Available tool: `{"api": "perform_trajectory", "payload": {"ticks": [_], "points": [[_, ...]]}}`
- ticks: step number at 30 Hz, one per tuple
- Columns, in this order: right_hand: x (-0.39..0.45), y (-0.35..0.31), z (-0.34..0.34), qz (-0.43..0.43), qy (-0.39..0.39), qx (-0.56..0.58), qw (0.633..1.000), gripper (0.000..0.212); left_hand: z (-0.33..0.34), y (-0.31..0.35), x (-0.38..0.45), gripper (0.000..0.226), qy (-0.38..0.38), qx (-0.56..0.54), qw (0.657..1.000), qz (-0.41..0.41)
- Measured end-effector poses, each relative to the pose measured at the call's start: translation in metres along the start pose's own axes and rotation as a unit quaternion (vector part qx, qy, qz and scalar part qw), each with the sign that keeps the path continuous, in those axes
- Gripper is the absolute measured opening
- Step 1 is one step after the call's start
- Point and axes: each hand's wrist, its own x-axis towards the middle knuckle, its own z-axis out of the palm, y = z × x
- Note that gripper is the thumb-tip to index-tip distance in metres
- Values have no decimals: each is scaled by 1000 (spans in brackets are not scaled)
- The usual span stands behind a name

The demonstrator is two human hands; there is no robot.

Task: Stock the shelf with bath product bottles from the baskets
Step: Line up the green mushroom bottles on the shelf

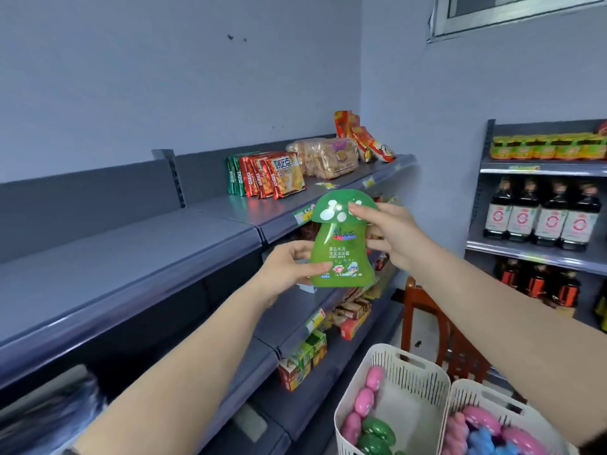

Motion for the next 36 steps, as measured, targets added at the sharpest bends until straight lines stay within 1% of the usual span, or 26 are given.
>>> {"api": "perform_trajectory", "payload": {"ticks": [4,10,12,15,18,20,23,28,34,36], "points": [[-2,-5,37,-9,-56,12,998,15,-32,11,-32,31,48,10,999,-12],[-5,-15,104,-33,-152,16,988,12,-84,25,-88,28,128,35,991,-11],[-8,-15,131,-35,-179,25,983,16,-104,26,-108,31,154,44,987,-12],[-14,-15,176,-38,-214,31,976,22,-136,25,-140,36,196,20,980,-18],[-23,-15,225,-39,-241,42,969,22,-165,31,-176,26,241,67,968,-14],[-31,-14,257,-38,-260,50,964,19,-184,35,-201,24,263,89,961,-17],[-43,-16,306,-38,-293,58,954,17,-218,38,-238,25,298,109,948,-26],[-71,-21,387,-45,-353,65,932,24,-267,43,-304,26,365,149,918,-34],[-103,-16,469,-42,-393,79,915,24,-314,42,-370,29,411,166,894,-58],[-110,-12,491,-38,-403,81,911,23,-327,39,-386,33,421,172,888,-70]]}}
